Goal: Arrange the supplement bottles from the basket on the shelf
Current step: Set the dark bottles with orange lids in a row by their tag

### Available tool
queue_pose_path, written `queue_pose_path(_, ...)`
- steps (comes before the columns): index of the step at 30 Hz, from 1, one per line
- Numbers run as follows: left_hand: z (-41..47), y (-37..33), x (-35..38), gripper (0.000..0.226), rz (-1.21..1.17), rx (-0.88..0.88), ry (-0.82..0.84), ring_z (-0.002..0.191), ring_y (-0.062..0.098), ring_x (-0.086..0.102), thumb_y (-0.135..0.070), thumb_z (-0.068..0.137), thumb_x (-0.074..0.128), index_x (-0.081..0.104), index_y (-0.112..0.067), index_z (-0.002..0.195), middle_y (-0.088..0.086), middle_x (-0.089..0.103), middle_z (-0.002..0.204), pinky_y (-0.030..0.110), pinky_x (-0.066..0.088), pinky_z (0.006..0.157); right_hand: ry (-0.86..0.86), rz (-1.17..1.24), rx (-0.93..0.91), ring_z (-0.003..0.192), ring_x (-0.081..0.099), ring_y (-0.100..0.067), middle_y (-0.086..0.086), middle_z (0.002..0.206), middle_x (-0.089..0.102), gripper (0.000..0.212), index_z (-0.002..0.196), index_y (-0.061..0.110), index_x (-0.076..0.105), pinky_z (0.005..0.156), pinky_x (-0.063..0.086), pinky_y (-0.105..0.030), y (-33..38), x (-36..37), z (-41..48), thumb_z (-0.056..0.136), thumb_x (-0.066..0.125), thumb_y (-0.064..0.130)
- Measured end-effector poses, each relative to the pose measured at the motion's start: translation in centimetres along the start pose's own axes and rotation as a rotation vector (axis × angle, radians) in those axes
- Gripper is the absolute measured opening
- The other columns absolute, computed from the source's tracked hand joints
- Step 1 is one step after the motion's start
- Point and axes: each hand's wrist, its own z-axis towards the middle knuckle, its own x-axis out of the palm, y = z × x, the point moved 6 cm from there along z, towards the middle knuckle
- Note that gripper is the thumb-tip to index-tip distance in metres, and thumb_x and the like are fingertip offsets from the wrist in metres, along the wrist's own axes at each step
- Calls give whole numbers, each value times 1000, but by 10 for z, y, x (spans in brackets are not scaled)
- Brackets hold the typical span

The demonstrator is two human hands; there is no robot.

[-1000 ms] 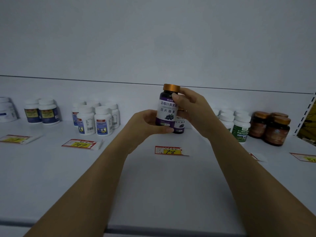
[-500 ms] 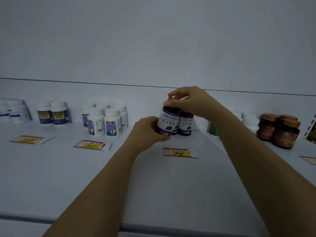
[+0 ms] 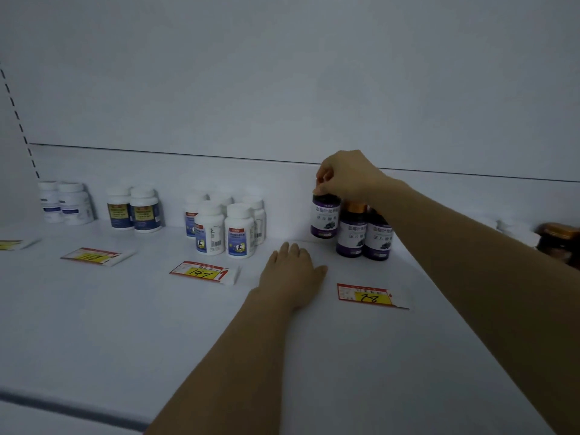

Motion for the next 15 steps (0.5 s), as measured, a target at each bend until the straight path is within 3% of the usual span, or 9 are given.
queue_pose_path(8, 2, 2, 8, 67, 27, 8, 66, 146, 21, 4, -48, 100, 17, 8, -5, 150, 10, 4, 159, 35, 4, 118, 52, -95, 30, 105, 59, -22, -9, 111, 65, 35, 107, 7, 66, 88, 52, -33, -14, 30, -1, 79, 74, 28)
queue_pose_path(13, 1, 2, 10, 66, 46, 3, 95, 146, 20, 1, -48, 100, 14, 4, -6, 150, 9, 0, 159, 35, 2, 117, 64, -210, 14, 115, 48, -26, -9, 109, 50, 45, 119, 9, 64, 93, 44, -33, -11, 33, -4, 83, 69, 36)
queue_pose_path(15, 1, 2, 10, 67, 48, -2, 106, 146, 20, 0, -49, 100, 13, 2, -7, 150, 8, -1, 159, 34, 1, 117, 72, -216, 10, 114, 50, -27, -13, 118, 52, 48, 123, 7, 59, 91, 43, -34, -13, 34, -6, 86, 66, 37)
